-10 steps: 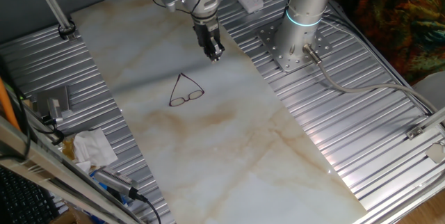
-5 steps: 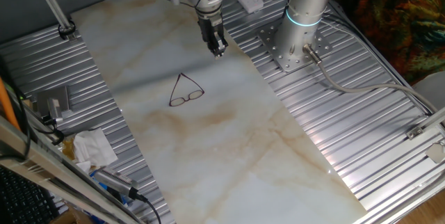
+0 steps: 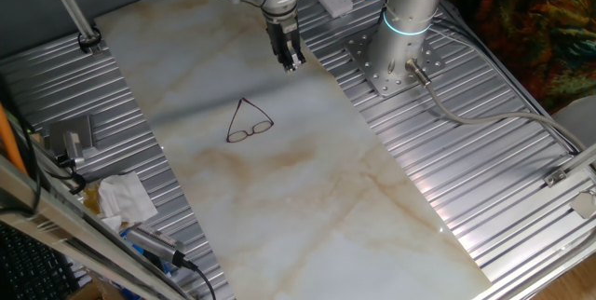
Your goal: Unfold the leg of the glasses (with one hand)
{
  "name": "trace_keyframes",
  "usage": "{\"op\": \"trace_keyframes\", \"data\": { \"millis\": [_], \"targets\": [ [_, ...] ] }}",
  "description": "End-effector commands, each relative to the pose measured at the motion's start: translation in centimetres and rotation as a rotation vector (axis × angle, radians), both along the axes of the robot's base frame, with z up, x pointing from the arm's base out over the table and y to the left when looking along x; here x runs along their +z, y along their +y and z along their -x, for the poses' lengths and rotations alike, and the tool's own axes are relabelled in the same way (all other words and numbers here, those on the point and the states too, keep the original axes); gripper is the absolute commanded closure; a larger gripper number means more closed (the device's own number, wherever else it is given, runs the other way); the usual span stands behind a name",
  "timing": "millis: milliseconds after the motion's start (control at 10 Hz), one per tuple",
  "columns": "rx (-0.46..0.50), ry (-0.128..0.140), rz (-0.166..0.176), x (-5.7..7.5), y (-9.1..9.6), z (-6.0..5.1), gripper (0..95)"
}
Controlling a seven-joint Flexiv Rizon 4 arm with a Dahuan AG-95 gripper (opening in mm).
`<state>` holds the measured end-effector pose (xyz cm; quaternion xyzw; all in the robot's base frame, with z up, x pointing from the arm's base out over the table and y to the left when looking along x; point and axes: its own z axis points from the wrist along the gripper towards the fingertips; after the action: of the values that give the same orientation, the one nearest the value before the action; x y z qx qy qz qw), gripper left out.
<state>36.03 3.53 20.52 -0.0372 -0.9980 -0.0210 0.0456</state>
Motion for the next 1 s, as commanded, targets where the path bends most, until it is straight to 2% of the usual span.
{"op": "trace_keyframes", "data": {
  "millis": [100,1000],
  "targets": [
    [-0.014,-0.002,-0.023,0.05,-0.07,0.09,95.0],
    [-0.011,0.001,-0.035,0.35,0.36,0.63,95.0]
  ]
}}
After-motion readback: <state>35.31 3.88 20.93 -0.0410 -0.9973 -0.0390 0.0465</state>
